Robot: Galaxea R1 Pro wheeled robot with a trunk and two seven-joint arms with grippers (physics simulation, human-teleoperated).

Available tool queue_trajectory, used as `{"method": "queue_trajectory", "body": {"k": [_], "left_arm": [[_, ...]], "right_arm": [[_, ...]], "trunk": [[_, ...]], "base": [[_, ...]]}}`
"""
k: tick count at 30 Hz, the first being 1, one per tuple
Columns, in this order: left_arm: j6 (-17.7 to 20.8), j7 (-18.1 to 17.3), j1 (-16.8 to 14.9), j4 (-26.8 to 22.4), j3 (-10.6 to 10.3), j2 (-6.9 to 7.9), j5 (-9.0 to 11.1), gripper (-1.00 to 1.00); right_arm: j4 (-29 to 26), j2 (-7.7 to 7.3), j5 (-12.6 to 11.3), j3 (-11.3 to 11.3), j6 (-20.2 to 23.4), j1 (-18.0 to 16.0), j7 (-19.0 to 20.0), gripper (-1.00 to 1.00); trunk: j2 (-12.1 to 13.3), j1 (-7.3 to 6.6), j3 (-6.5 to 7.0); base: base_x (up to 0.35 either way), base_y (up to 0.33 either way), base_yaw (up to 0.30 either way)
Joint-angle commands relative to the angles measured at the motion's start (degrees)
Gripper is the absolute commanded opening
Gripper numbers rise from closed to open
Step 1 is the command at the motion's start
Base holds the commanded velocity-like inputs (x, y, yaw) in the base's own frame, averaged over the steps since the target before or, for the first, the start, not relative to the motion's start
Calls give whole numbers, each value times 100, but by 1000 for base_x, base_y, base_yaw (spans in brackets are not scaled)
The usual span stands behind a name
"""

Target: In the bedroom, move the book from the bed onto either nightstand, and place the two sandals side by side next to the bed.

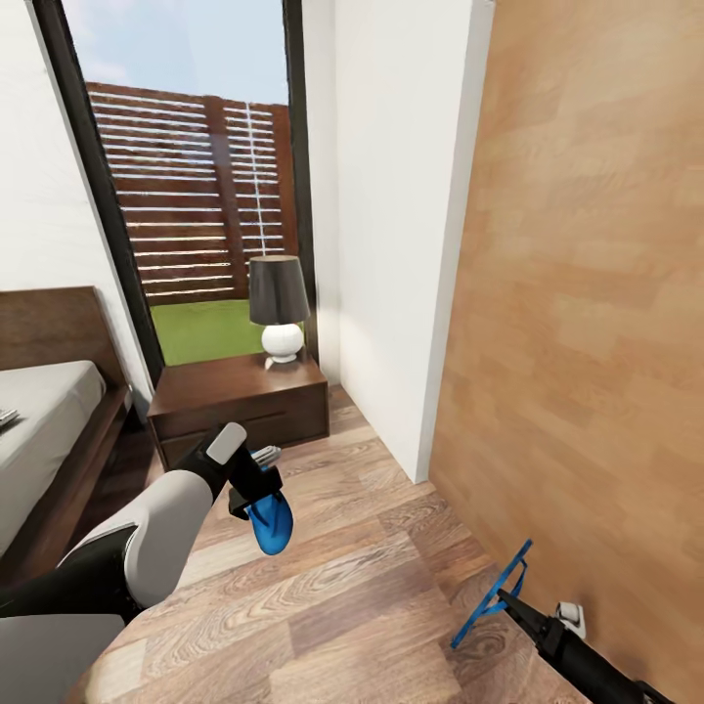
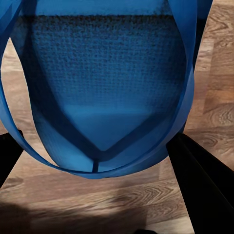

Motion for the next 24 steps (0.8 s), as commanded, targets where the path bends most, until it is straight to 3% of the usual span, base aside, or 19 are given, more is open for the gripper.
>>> {"method": "queue_trajectory", "body": {"k": [1, 8, 17, 24], "left_arm": [[12, 60, -2, -10, 17, -3, 54, -100], [12, 58, -4, -10, 20, -3, 54, -100], [8, 59, -3, -9, 20, 0, 54, -100], [13, 56, -3, -2, 14, 82, 61, -100]], "right_arm": [[3, -1, -28, 0, 72, -2, 14, -100], [6, -1, -35, 15, 71, -2, -1, -100], [-1, -1, -54, 37, 71, -2, -310, -100], [-3, -1, -81, 35, 92, -2, -353, -100]], "trunk": [[-3, -3, -6], [-3, -3, -6], [-3, -3, -6], [-3, -3, -6]], "base": [[-139, -98, 0], [-139, -111, 0], [-134, -115, 0], [-90, -89, 0]]}}
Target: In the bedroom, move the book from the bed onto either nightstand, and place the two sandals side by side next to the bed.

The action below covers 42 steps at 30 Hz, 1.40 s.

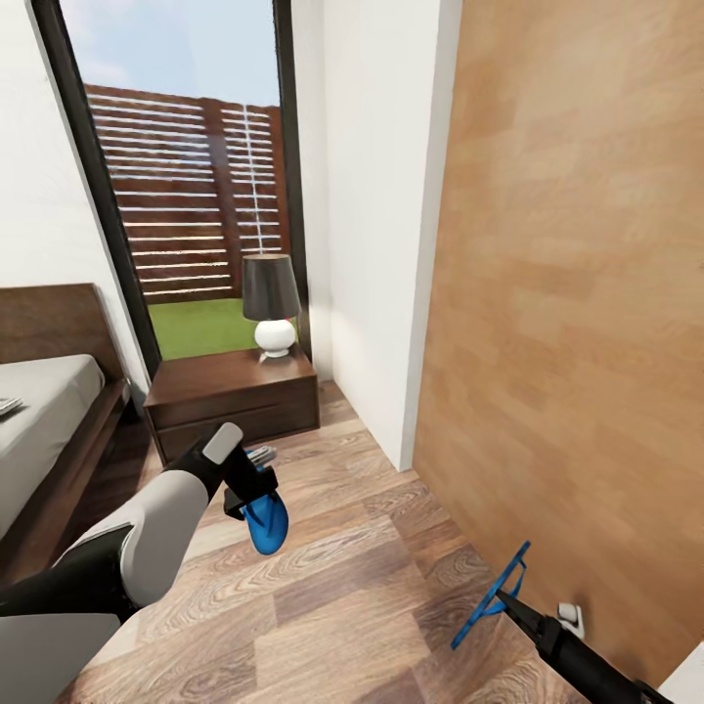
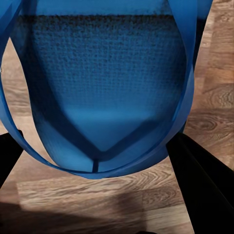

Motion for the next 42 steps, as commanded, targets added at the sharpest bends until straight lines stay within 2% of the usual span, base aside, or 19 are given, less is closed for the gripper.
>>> {"method": "queue_trajectory", "body": {"k": [1, 8, 12, 14, 18, 19, 21, 24, 26, 35, 37, 38, 40, 41, 42], "left_arm": [[10, 61, -2, -10, 16, -1, 62, -100], [8, 58, -2, 66, 19, 28, 62, -100], [10, -9, 3, 131, 19, 202, 70, -100], [10, -164, 13, 230, 17, 321, 70, -100], [-8, -792, 65, 485, 15, 616, 53, -100], [-14, -998, 127, 538, 13, 698, 37, -100], [-32, -1241, 266, 581, 14, 773, -51, -100], [-70, -1464, 456, 596, 14, 818, -260, -100], [-108, -1768, 592, 604, 12, 835, -498, -100], [-153, -2307, 871, 590, 7, 846, -669, -100], [-295, -2623, 1010, 572, 6, 851, -868, -100], [-416, -2876, 1078, 568, 6, 861, -1032, -100], [-734, -3621, 1238, 565, 6, 941, -1485, -100], [-827, -3855, 1285, 564, 7, 971, -1625, -100], [-1031, -4367, 1379, 564, 12, 1030, -1919, -100]], "right_arm": [[1, -1, -27, 1, 69, -2, 12, -100], [1, 7, -20, 4, 65, -2, 11, -100], [1, 8, -19, 5, 65, -2, 10, -100], [1, 8, -19, 5, 65, -2, 10, -100], [1, 8, -19, 9, 65, -2, 10, -100], [1, 8, -17, 11, 65, -2, 9, -100], [1, 8, -14, 12, 65, -2, 4, -100], [1, 10, -12, 13, 65, -2, -28, -100], [1, 20, -11, 14, 60, -2, -59, -100], [1, 18, -10, 5, 64, -2, -67, -100], [1, 17, -10, 5, 64, -2, -68, -100], [1, 17, -10, 5, 64, -2, -68, -100], [1, 17, -15, 5, 64, -2, -63, -100], [1, 17, -15, 5, 65, -2, -64, -100], [1, 17, -17, 5, 65, -2, -64, -100]], "trunk": [[-2, -2, -6], [-2, -2, -6], [-2, -2, -6], [-2, -2, -6], [-2, -2, -6], [-2, -2, -6], [-2, -2, -6], [-2, -2, -6], [-2, -2, -6], [-2, -2, -6], [-2, -2, -6], [-2, -2, -6], [-2, -2, -6], [-2, -2, -6], [-2, -2, -6]], "base": [[-29, -29, 0], [-10, -9, 0], [-1, -1, 0], [0, 0, 0], [0, 0, 0], [0, 0, 0], [0, 0, 0], [0, 0, 0], [0, 0, 0], [0, 0, 0], [0, 0, 0], [0, 0, 0], [0, 0, 0], [0, 0, 0], [0, 0, 0]]}}
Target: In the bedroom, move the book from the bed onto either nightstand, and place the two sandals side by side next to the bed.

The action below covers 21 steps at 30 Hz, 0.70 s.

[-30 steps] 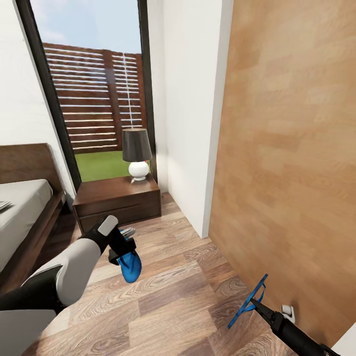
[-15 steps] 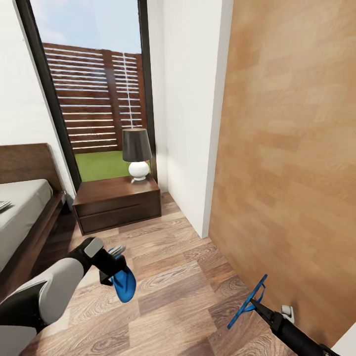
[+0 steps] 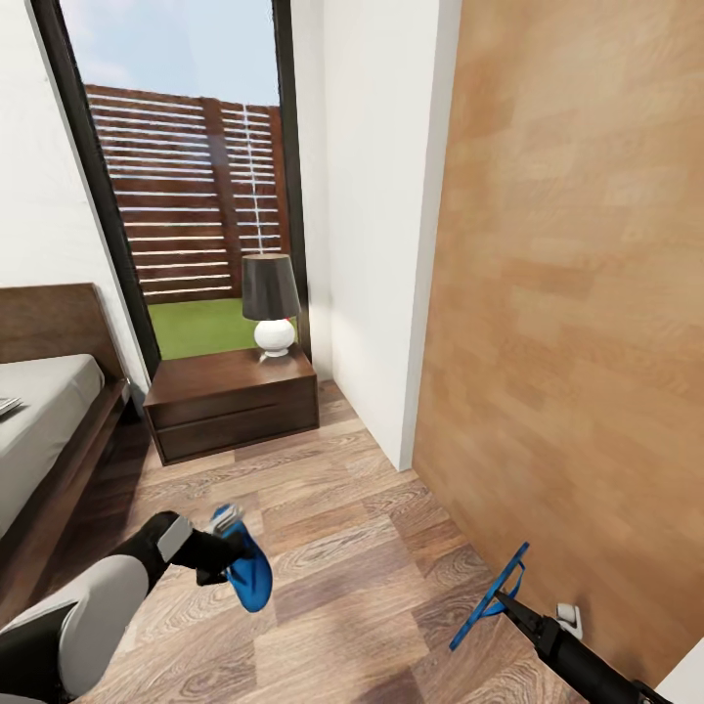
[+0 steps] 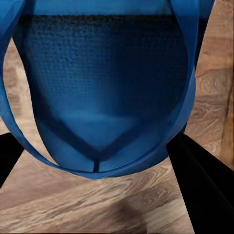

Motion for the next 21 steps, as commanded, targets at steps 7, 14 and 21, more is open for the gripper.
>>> {"method": "queue_trajectory", "body": {"k": [7, 14, 21], "left_arm": [[-1011, -2739, 425, 37, -4, 470, -996, -100], [-1565, -3416, 900, 45, -6, 608, -1079, -100], [-2144, -3896, 1413, 46, 3, 563, -1064, -100]], "right_arm": [[-3, 3, -30, 1, 69, -2, 10, -100], [-7, 45, -26, 5, 62, -2, 9, -100], [-7, 81, -22, 2, 61, -2, 1, -100]], "trunk": [[-2, -1, -5], [-2, -1, -5], [-2, -1, -5]], "base": [[0, 0, 0], [0, 0, 0], [0, 0, 0]]}}
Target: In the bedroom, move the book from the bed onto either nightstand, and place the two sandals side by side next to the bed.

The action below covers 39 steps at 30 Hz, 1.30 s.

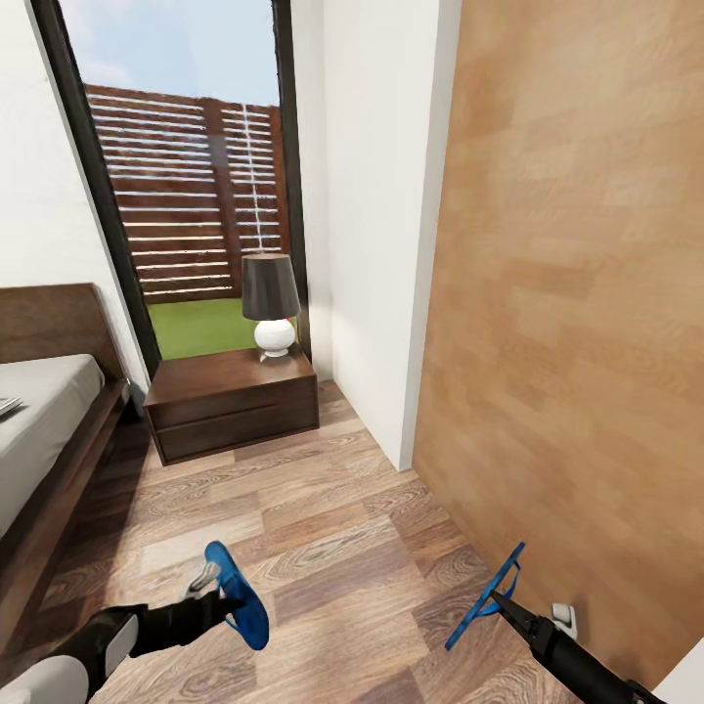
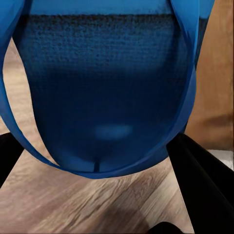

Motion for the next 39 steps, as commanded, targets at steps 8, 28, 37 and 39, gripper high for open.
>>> {"method": "queue_trajectory", "body": {"k": [8, 28, 37, 39], "left_arm": [[-213, -748, 237, 55, 89, 182, -15, -100], [-224, -1025, 264, 144, 110, 293, -17, -100], [-219, -1026, 265, 147, 115, 301, -17, -100], [-210, -1026, 265, 151, 113, 318, -17, -100]], "right_arm": [[-23, 7, -28, -6, 68, -2, 19, -100], [-31, 5, -28, 173, 60, -2, 5, -100], [-33, 11, -35, 193, 53, -2, -188, -100], [-34, 32, -36, 196, 51, -2, -208, -100]], "trunk": [[-2, -1, -5], [-2, -1, -5], [-2, -1, -5], [-2, -1, -5]], "base": [[0, 0, 0], [-6, -33, 0], [-77, -127, 0], [-83, -104, 0]]}}
